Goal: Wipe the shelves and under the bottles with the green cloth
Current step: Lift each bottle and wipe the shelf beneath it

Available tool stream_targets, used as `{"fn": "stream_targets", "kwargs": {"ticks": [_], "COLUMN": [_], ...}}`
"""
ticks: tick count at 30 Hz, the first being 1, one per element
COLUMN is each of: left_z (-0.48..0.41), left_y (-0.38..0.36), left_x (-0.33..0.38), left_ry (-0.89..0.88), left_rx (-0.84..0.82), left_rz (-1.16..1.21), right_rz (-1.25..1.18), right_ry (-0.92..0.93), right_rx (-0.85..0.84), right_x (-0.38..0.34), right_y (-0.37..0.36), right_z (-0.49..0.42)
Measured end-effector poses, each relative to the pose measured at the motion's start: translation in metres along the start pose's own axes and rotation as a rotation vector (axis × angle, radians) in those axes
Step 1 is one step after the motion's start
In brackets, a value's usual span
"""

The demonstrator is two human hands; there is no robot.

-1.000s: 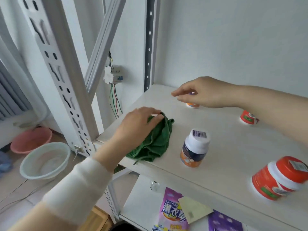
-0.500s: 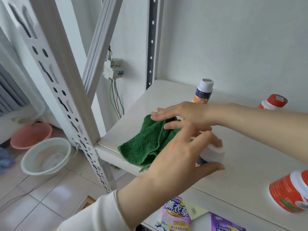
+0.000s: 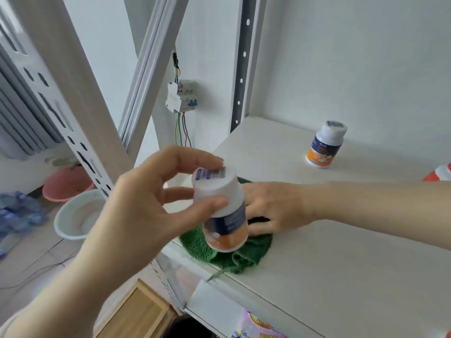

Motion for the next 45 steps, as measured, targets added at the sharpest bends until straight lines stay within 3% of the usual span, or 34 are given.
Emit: {"fn": "stream_targets", "kwargs": {"ticks": [1, 2, 6, 9, 12, 16, 19, 22, 27, 30, 32, 39, 45], "left_z": [-0.004, -0.006, -0.010, -0.012, -0.014, -0.016, -0.017, -0.019, -0.019, -0.020, -0.020, -0.023, -0.026], "left_y": [0.006, 0.011, 0.020, 0.022, 0.025, 0.033, 0.036, 0.033, 0.026, 0.024, 0.024, 0.022, -0.016], "left_x": [-0.003, -0.007, -0.015, -0.017, -0.017, -0.014, -0.013, -0.015, -0.019, -0.018, -0.019, -0.021, -0.032], "left_ry": [-0.008, -0.011, 0.004, 0.036, 0.044, 0.024, 0.011, 0.003, -0.016, -0.032, -0.031, 0.004, -0.040], "left_rx": [0.024, 0.052, 0.158, 0.204, 0.214, 0.222, 0.208, 0.198, 0.170, 0.155, 0.159, 0.113, 0.021], "left_rz": [-0.017, -0.024, -0.028, -0.035, -0.043, -0.089, -0.088, -0.070, -0.089, -0.116, -0.109, -0.029, -0.052], "right_rz": [-0.046, -0.033, 0.182, 0.170, 0.118, 0.109, 0.182, 0.215, 0.170, 0.129, 0.096, -0.001, -0.113], "right_ry": [-0.016, -0.143, -0.892, -1.087, -0.988, -0.604, -0.456, -0.573, -1.195, -1.311, -1.259, -0.779, -0.780], "right_rx": [0.062, 0.070, 0.076, 0.066, 0.050, 0.072, 0.149, 0.185, 0.095, 0.102, 0.102, 0.032, -0.197], "right_x": [0.011, 0.024, 0.102, 0.120, 0.083, -0.031, -0.058, -0.012, 0.126, 0.144, 0.121, -0.061, -0.078], "right_y": [0.000, 0.002, 0.010, 0.006, -0.001, -0.013, -0.018, -0.010, 0.009, 0.007, 0.005, -0.014, -0.003], "right_z": [0.000, -0.001, 0.002, -0.011, -0.024, -0.014, 0.003, -0.003, -0.011, -0.022, -0.028, 0.026, 0.069]}}
Point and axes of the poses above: each hand's wrist, its own z-axis away from the middle knuckle, its own y-axis out of the back of the hand, x = y × z, the point moved 4 cm from there along -z, towards the middle knuckle, and after that the axes turned 11 degrees about x, right-handed, at the moved point
